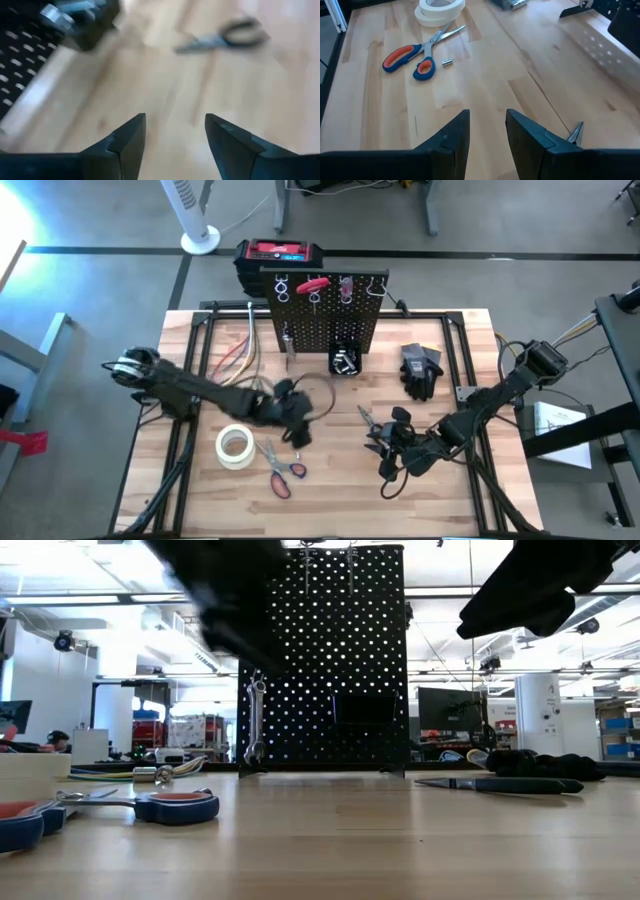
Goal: Hang tools onto peg board
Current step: Put the socket into the black bin on the peg board
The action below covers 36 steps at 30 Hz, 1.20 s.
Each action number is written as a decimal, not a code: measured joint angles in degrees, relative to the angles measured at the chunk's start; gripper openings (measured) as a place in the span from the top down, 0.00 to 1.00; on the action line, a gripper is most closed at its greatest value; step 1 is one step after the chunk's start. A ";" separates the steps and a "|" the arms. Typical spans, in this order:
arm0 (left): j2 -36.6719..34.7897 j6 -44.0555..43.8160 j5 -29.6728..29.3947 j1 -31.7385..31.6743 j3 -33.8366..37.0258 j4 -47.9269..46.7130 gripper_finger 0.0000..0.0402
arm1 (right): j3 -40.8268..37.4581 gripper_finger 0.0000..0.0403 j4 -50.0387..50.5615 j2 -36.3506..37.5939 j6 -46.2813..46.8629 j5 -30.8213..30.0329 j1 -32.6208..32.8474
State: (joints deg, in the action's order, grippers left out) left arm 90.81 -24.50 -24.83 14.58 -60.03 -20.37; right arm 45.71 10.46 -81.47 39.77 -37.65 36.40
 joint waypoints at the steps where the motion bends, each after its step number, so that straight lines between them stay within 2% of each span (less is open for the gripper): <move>1: -0.92 0.33 0.36 1.60 1.63 -0.03 0.54 | 0.00 0.72 -0.02 0.00 -0.54 0.00 0.00; 6: -2.48 1.43 0.92 7.95 9.83 2.38 0.59 | 0.00 0.72 0.02 0.01 -3.47 -0.01 -0.83; 13: -1.03 -3.62 0.20 11.27 16.61 13.39 0.58 | 0.00 0.72 -0.22 0.50 -3.22 -0.02 -1.56; 17: -0.17 -4.54 0.21 12.71 17.80 18.04 0.55 | 0.00 0.71 -0.39 0.48 -2.25 0.00 -1.55; 22: 2.81 -4.54 2.96 14.79 18.92 23.53 0.50 | 0.00 0.72 -0.39 0.50 -0.98 0.02 -1.55; 29: 7.36 -4.37 2.90 15.64 17.79 25.34 0.43 | 0.00 0.71 -0.39 0.50 -0.75 0.07 -1.55; 36: 11.15 -5.99 2.21 15.61 16.44 26.63 0.43 | 0.00 0.73 -0.40 0.50 -0.40 0.20 -1.55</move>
State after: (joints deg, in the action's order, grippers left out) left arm 101.97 -30.49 -22.63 30.20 -43.59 6.26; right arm 45.71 10.05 -80.97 39.38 -37.45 34.85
